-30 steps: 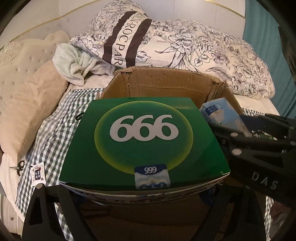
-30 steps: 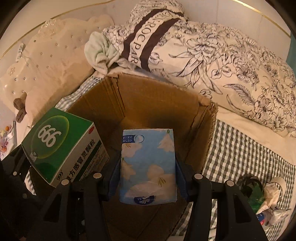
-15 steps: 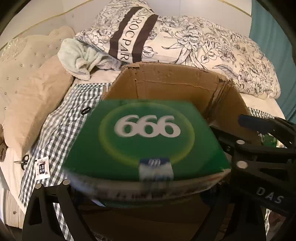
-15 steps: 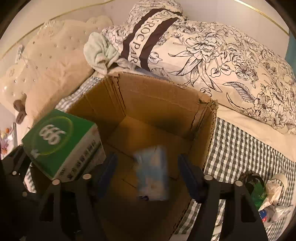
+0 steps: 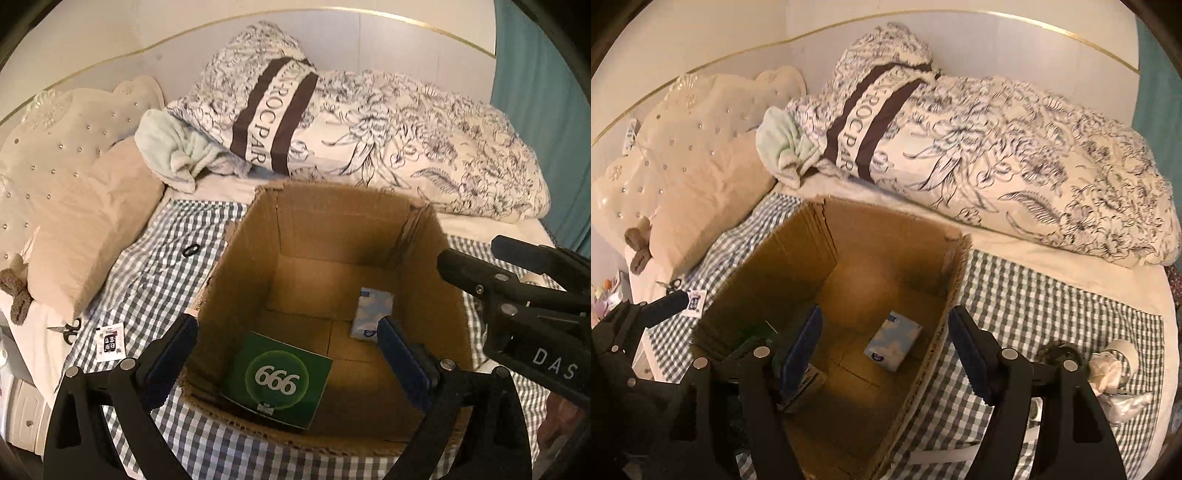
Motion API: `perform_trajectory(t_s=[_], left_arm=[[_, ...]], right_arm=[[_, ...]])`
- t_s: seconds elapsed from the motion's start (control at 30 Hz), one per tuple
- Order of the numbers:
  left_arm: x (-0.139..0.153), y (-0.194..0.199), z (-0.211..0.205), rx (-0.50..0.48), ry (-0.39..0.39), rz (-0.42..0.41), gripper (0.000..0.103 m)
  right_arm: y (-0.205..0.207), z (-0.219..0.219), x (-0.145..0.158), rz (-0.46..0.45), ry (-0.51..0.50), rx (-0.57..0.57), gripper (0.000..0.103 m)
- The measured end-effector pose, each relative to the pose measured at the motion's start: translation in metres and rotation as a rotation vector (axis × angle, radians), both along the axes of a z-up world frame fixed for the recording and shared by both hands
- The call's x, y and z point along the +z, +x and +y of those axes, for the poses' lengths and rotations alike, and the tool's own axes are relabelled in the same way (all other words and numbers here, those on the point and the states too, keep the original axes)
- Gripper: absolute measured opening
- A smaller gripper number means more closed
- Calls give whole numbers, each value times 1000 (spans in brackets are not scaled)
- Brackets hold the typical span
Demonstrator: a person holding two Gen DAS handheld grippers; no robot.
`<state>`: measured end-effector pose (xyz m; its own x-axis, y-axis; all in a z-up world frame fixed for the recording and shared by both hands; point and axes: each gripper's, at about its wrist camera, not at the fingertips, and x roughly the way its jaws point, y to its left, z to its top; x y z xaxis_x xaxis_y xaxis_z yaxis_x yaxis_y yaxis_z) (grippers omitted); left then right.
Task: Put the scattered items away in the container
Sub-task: 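Open both tools to drop the green box and tissue pack inside, then withdraw both open tools from the cardboard box toward the item pile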
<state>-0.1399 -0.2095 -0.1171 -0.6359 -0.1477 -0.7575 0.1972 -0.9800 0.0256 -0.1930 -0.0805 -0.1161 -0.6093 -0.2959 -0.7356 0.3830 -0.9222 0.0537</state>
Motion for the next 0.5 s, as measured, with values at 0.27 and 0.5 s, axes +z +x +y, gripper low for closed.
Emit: perform_trajectory(t_s=[0.27, 0.5], left_arm=[[40, 30, 5, 36, 19, 96, 100], [73, 61, 15, 66, 16, 186, 100]], right_arm=[[33, 20, 42, 82, -34, -19, 78], [65, 41, 74, 143, -53, -28, 80]])
